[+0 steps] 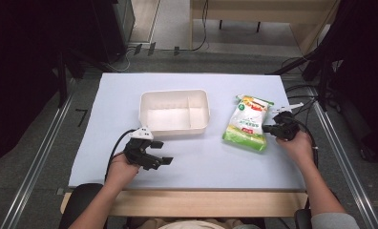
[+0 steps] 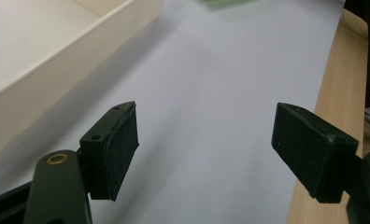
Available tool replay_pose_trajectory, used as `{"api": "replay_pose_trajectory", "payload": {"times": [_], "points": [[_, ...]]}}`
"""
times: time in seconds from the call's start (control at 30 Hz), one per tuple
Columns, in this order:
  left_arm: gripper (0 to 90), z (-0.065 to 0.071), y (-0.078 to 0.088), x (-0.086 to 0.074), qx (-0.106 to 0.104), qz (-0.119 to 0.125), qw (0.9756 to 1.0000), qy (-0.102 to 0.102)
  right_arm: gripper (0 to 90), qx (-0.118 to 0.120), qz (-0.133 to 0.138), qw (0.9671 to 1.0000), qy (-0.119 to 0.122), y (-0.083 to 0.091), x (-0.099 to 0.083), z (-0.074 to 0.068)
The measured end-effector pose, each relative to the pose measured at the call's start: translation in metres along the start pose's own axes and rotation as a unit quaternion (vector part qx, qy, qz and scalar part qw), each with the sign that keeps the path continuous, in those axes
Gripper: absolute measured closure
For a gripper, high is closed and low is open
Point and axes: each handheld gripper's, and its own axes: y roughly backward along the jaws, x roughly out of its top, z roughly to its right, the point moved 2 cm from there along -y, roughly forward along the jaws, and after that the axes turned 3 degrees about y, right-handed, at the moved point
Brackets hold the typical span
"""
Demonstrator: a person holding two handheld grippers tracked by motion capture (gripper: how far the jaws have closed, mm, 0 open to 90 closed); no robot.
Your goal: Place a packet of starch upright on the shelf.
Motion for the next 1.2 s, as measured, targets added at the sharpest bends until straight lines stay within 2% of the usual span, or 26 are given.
{"api": "replay_pose_trajectory", "payload": {"times": [0.13,0.17,0.23,0.33,0.4,0.5,0.53,0.6,0.67,0.8,0.97,1.03,1.13,1.2], "points": [[23.5,0.000,0.000,0.000,0.000,-0.002,1.0000,0.000,90.0,0.017,-0.001,0.9996,0.023,-0.005,0.006,-0.019],[23.5,0.000,0.000,0.000,0.000,-0.002,1.0000,0.000,90.0,0.017,-0.001,0.9996,0.023,-0.005,0.006,-0.019],[23.5,0.000,0.000,0.000,0.000,-0.001,1.0000,0.000,90.0,0.030,-0.003,0.9990,0.034,-0.009,0.009,-0.029],[23.5,0.000,0.000,0.000,0.000,-0.001,1.0000,0.000,90.0,0.039,-0.002,0.9985,0.039,-0.012,0.012,-0.036],[23.5,0.000,0.000,0.000,0.000,0.000,1.0000,0.001,90.0,0.054,-0.005,0.9975,0.045,-0.016,0.016,-0.046],[23.5,0.000,0.001,0.000,0.000,0.001,1.0000,0.001,90.0,0.049,-0.006,0.9971,0.057,-0.015,0.021,-0.048],[23.5,-0.001,0.001,0.000,-0.002,0.002,1.0000,0.002,90.0,0.052,0.012,0.9975,0.046,-0.006,0.025,-0.045],[23.5,-0.001,0.000,0.000,0.000,0.002,1.0000,0.002,90.0,0.034,0.031,0.9982,0.038,0.004,0.030,-0.037],[23.5,-0.001,0.000,0.000,0.000,0.000,1.0000,0.001,90.0,0.026,0.037,0.9984,0.033,0.008,0.033,-0.032],[23.5,0.001,-0.001,0.000,-0.006,0.004,1.0000,-0.001,90.0,-0.006,0.045,0.9990,0.002,0.014,0.039,-0.009],[23.5,0.002,-0.002,0.000,-0.003,0.002,1.0000,-0.003,90.0,-0.051,0.048,0.9969,-0.035,0.014,0.048,0.022],[23.5,0.001,-0.002,0.000,-0.004,0.004,1.0000,-0.002,90.0,-0.060,0.051,0.9956,-0.050,0.011,0.052,0.034],[23.5,0.001,-0.002,0.000,-0.003,0.003,1.0000,-0.003,90.0,-0.061,0.051,0.9937,-0.079,0.000,0.054,0.050],[23.5,0.002,-0.002,0.000,-0.003,0.003,1.0000,-0.003,90.0,-0.079,0.045,0.9921,-0.086,-0.012,0.052,0.060]]}}
